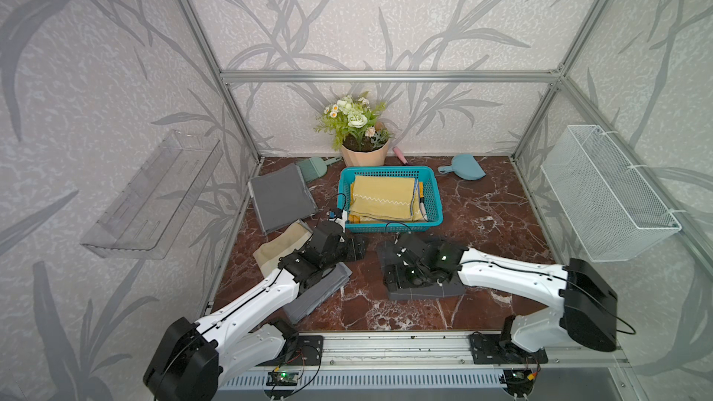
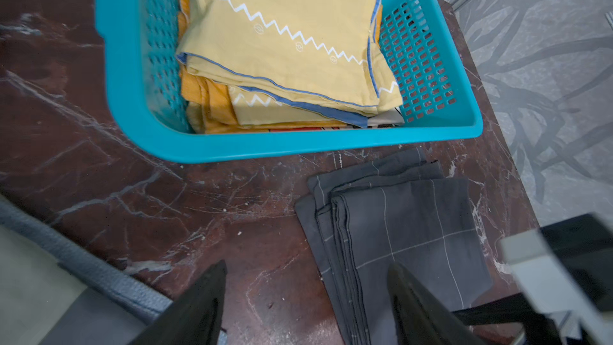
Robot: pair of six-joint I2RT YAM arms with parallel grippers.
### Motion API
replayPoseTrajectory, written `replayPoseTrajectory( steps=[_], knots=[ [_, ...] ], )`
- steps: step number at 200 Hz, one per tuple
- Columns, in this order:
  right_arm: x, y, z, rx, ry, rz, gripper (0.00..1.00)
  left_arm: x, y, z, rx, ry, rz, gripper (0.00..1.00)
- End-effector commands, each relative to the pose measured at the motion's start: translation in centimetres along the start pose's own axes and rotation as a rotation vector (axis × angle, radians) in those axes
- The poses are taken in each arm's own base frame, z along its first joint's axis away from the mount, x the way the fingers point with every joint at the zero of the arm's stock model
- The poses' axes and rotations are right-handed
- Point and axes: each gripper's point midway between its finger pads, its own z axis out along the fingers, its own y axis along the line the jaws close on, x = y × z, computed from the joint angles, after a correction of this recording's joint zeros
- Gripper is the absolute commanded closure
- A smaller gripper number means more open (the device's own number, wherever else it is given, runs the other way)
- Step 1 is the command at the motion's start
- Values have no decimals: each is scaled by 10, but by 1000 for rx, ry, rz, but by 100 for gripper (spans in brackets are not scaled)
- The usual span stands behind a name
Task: Put the folded pillowcase in the basket
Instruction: Move the pillowcase to the center of the board, then pick up the pillowcase at the center of the board.
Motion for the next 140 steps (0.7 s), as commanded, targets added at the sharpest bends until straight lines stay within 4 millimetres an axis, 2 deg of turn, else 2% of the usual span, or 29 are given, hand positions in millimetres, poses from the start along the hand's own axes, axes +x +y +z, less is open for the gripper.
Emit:
replayPoseTrajectory(
  steps=[1,22,46,63,80,112,140],
  knots=[
    [-15,-65,-26,148,-83,64,3,33,-21,5,99,75,-21,21],
    [-20,-112,-32,126,-88,222,1,58,-36,11,133,120,-5,6],
    [-21,-151,-32,129,-88,325,1,70,-46,17,156,146,2,2],
    [-23,-170,-27,158,-67,363,1,76,-49,24,174,173,-4,0],
    [-24,-180,-16,168,-28,389,1,82,-57,31,206,210,-7,0],
    [-24,-187,8,146,30,406,1,89,-71,45,276,255,-16,0],
    [-28,-177,25,51,41,399,0,96,-74,57,272,305,-4,0]
  ],
)
